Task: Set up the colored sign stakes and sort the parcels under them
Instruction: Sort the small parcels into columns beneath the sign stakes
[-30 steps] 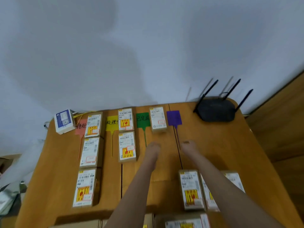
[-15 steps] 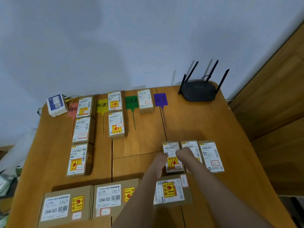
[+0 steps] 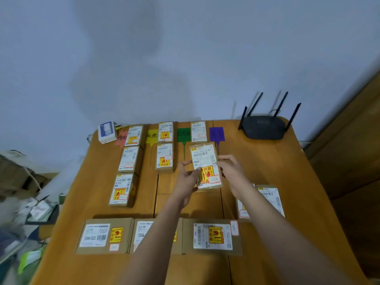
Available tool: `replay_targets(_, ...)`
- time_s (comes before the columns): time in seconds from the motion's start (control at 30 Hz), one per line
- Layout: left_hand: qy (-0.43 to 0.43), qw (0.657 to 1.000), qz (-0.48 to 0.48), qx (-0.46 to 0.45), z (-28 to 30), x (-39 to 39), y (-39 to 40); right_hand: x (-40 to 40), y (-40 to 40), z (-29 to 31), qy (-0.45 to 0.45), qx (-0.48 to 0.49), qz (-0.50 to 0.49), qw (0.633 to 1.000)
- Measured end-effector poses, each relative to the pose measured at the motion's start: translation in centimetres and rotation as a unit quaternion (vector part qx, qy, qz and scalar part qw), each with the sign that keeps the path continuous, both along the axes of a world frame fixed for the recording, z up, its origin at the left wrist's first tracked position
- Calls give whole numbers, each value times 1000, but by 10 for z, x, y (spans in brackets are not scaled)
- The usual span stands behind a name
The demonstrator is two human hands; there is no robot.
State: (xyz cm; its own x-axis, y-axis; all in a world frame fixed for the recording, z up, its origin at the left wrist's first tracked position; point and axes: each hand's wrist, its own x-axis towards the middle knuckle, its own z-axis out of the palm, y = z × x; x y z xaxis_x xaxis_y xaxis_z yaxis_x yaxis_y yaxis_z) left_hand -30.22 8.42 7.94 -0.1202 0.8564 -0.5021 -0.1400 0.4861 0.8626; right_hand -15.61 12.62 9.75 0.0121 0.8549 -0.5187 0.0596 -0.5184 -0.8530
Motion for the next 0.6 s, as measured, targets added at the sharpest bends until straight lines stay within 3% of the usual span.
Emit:
replay_targets(0.2, 19, 996, 31, 87, 58, -39, -27, -17, -26, 45, 44, 118, 55, 991)
replay_targets(0.37, 14, 992, 37, 123, 89, -69, -58, -42, -46, 56, 99, 112, 72, 986)
replay_targets(0.6, -21, 989, 58, 134, 87, -126, -96, -105, -76, 58, 85, 76, 104, 988)
